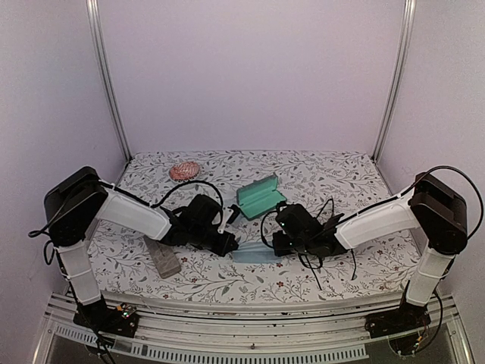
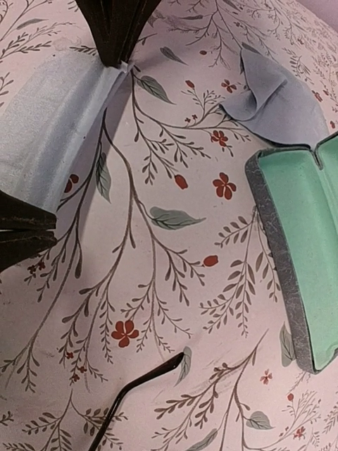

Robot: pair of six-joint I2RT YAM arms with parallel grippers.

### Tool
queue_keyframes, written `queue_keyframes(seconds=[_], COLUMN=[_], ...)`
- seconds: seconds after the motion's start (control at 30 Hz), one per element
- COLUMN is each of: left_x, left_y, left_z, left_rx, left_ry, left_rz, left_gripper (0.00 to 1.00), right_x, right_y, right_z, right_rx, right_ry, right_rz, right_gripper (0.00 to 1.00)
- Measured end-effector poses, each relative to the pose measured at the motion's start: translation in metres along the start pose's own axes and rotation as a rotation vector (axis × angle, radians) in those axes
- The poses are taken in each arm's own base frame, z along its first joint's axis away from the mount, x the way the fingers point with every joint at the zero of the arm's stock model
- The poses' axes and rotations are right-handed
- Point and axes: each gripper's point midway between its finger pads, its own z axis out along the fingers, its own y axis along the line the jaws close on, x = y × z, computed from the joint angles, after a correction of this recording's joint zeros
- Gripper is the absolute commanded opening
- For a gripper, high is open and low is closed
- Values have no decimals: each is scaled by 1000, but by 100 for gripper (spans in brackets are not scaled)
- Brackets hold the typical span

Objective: Organize the sunglasses
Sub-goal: Fold the glasses cleaning cloth at the center of the board.

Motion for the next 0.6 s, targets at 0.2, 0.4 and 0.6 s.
queue_keyframes(seconds=[0.2, 0.4, 0.6], left_x=[4, 7, 11], left_y=[-12, -32, -46], left_z=[0, -8, -19], left_rx=[68, 180, 264], left_ry=[21, 31, 31], left_rz=[4, 16, 30], left_gripper=[33, 37, 39], right_x=[5, 12, 15], right_y=[9, 20, 22], right_z=[0, -2, -14], right_rx=[-54, -116, -158], right_ry=[32, 68, 85], right_rz=[-9, -11, 17], right_gripper=[18, 26, 32])
